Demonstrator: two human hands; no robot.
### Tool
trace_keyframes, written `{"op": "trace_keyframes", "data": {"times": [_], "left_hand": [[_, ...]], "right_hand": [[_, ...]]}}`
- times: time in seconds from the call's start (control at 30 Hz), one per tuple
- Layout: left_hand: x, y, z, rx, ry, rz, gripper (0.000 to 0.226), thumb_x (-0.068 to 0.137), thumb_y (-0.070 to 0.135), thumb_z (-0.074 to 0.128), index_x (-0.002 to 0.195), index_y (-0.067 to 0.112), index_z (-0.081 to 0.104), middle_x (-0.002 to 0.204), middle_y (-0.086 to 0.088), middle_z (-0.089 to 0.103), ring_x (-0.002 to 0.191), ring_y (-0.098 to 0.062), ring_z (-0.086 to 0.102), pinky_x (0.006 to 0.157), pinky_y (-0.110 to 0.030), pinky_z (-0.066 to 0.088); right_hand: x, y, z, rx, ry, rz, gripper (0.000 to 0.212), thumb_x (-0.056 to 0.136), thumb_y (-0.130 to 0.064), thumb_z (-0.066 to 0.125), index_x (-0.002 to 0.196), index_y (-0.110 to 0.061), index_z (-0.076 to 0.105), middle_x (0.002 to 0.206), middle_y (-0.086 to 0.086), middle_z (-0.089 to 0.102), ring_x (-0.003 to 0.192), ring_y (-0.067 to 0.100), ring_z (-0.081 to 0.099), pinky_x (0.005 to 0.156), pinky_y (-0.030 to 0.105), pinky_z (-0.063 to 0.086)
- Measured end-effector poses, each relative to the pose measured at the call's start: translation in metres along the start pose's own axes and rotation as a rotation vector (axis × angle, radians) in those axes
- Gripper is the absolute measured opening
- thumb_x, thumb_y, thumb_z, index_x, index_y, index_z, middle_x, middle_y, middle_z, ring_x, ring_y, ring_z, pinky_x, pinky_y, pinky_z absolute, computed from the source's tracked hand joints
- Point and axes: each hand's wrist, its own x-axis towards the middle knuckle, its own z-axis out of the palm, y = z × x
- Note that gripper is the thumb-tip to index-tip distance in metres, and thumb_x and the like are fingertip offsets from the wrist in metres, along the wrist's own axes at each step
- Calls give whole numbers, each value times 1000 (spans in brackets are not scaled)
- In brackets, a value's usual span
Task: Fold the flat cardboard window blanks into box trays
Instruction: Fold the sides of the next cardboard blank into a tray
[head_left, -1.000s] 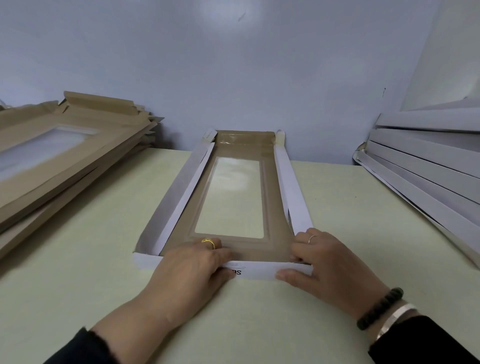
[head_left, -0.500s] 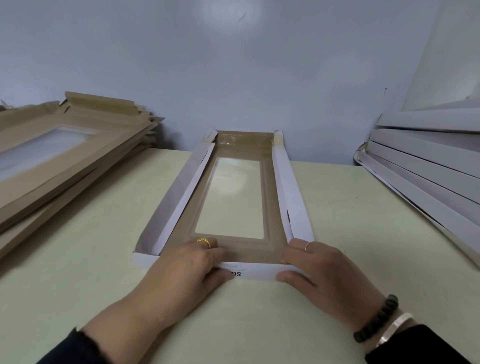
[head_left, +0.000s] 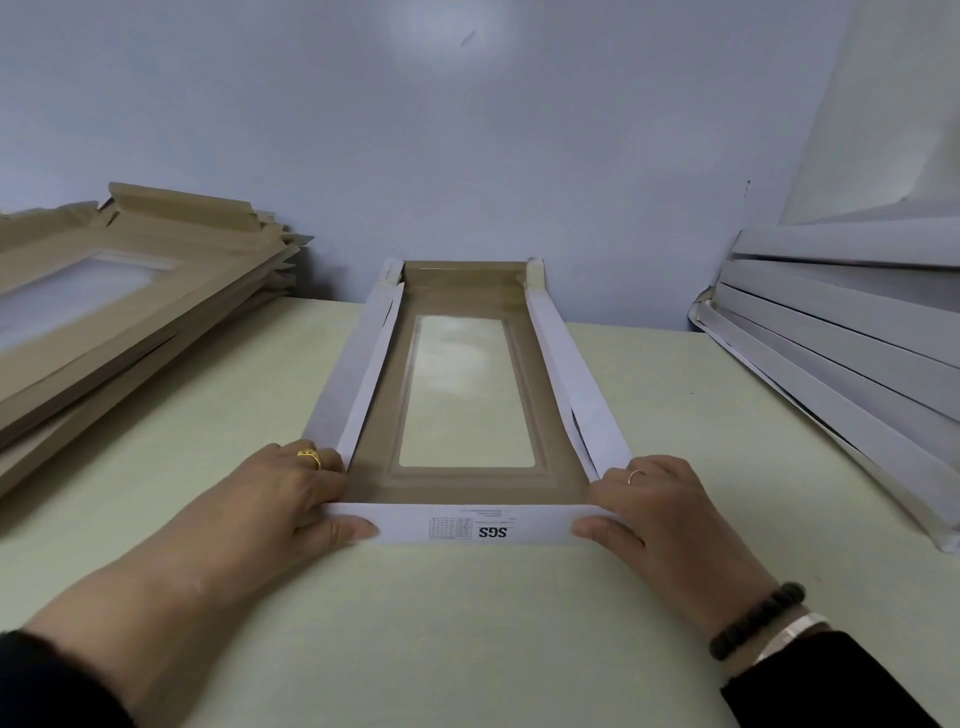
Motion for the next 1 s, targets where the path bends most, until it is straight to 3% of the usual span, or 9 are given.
{"op": "trace_keyframes", "data": {"times": [0.07,0.17,0.23,0.3,0.4,0.5,0.63,0.8,1.0], "left_hand": [[1,0,0,-47,-35,-56,74,78,79,17,68,19,60,75,11,56,68,-9,46,66,-25,39],[2,-2,2,-54,-114,-92,93,65,87,0,105,33,64,122,30,50,99,2,51,88,-18,37],[3,-2,1,12,-180,-109,110,54,88,-17,119,38,56,134,32,36,107,3,43,92,-15,31],[4,-3,1,36,-211,-131,117,49,87,-24,118,37,55,139,27,35,112,2,40,94,-14,30],[6,-2,2,64,-211,-141,114,49,87,-25,102,31,59,128,22,41,109,-1,42,90,-14,31],[8,-2,4,102,-172,-121,98,54,87,-20,79,27,53,95,14,46,81,-1,43,74,-16,36],[3,-2,3,-113,-34,-160,53,66,83,26,56,31,31,63,9,39,61,-8,40,56,-18,32],[1,-3,5,-194,47,-176,57,64,75,45,52,22,27,55,6,29,58,-12,33,52,-23,26],[0,-3,5,-263,57,-196,65,61,74,51,52,12,31,55,6,27,57,-16,31,52,-29,25]], "right_hand": [[-1,0,0,4,4,0,41,80,-41,40,56,-12,57,52,-5,52,52,16,53,67,25,29],[-1,0,1,-8,-4,2,39,80,-40,44,57,-12,57,52,-4,52,52,16,52,66,25,29],[-1,0,1,-7,-15,18,33,77,-36,56,56,-11,57,52,-4,52,52,17,53,65,25,29],[0,-1,0,-1,-20,30,27,73,-30,62,56,-10,56,52,-4,51,52,16,52,65,26,29],[0,-2,0,-4,-28,35,26,72,-30,63,56,-11,55,51,-4,51,51,16,51,65,27,29],[0,-2,-1,-4,-35,37,26,72,-30,62,56,-11,56,51,-4,51,51,16,51,66,27,29],[0,-3,-2,-5,-50,41,26,73,-31,62,56,-11,56,51,-4,51,51,15,52,66,29,30],[1,-3,-4,7,-41,27,38,80,-40,46,56,-12,54,51,-5,50,51,15,50,65,28,30],[1,-6,-6,-6,-83,51,26,71,-30,63,55,-11,56,52,-4,52,51,16,53,66,29,30]]}}
